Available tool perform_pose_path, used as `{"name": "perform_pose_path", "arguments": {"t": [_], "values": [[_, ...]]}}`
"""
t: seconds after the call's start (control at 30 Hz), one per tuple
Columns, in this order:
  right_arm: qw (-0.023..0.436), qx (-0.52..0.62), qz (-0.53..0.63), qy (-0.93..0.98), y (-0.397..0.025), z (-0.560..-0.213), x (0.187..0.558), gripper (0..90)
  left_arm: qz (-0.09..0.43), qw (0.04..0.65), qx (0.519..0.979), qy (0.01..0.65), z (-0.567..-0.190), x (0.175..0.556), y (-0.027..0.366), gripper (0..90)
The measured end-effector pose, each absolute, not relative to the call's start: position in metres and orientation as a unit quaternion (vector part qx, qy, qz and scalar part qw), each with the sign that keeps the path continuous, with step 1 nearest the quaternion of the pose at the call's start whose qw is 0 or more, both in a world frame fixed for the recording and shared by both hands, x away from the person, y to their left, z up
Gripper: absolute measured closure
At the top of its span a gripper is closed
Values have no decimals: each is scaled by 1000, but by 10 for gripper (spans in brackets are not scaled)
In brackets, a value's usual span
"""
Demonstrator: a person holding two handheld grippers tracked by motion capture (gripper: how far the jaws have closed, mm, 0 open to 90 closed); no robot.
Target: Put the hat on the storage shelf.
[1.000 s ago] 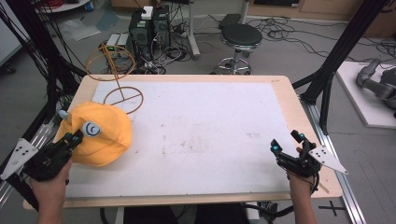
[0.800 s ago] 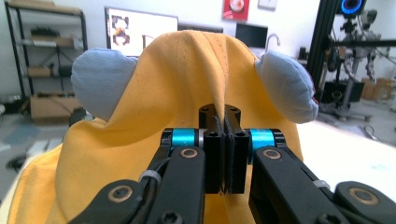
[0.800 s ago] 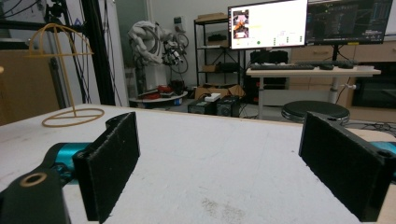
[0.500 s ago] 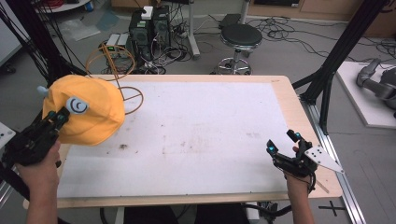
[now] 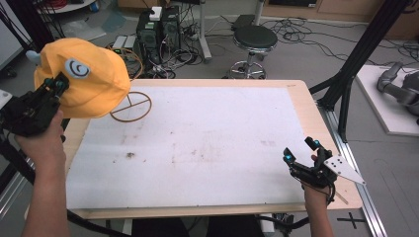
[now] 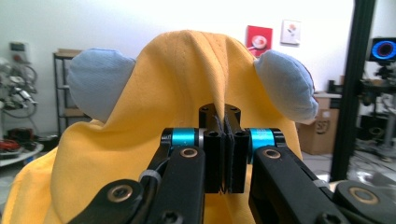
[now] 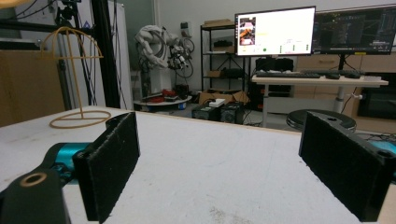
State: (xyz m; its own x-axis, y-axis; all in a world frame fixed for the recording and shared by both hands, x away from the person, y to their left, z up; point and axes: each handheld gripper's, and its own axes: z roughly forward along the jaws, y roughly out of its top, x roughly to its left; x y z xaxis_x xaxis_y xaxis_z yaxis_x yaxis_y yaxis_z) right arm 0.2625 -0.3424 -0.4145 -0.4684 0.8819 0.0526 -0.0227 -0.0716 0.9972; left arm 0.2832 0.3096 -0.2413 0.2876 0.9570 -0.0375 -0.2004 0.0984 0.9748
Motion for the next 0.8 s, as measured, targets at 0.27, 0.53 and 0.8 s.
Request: {"name": "perform_pose_path", "arguments": {"t": [0.27, 0.53, 0.8], "values": [[362, 365, 634, 578, -342, -412, 260, 121, 470, 615, 490, 401, -228, 318, 304, 880], [361, 361, 640, 574, -343, -411, 260, 121, 480, 601, 487, 414, -228, 354, 296, 879], [360, 361, 643, 572, -341, -410, 260, 121, 484, 590, 482, 430, -231, 381, 295, 880]]}}
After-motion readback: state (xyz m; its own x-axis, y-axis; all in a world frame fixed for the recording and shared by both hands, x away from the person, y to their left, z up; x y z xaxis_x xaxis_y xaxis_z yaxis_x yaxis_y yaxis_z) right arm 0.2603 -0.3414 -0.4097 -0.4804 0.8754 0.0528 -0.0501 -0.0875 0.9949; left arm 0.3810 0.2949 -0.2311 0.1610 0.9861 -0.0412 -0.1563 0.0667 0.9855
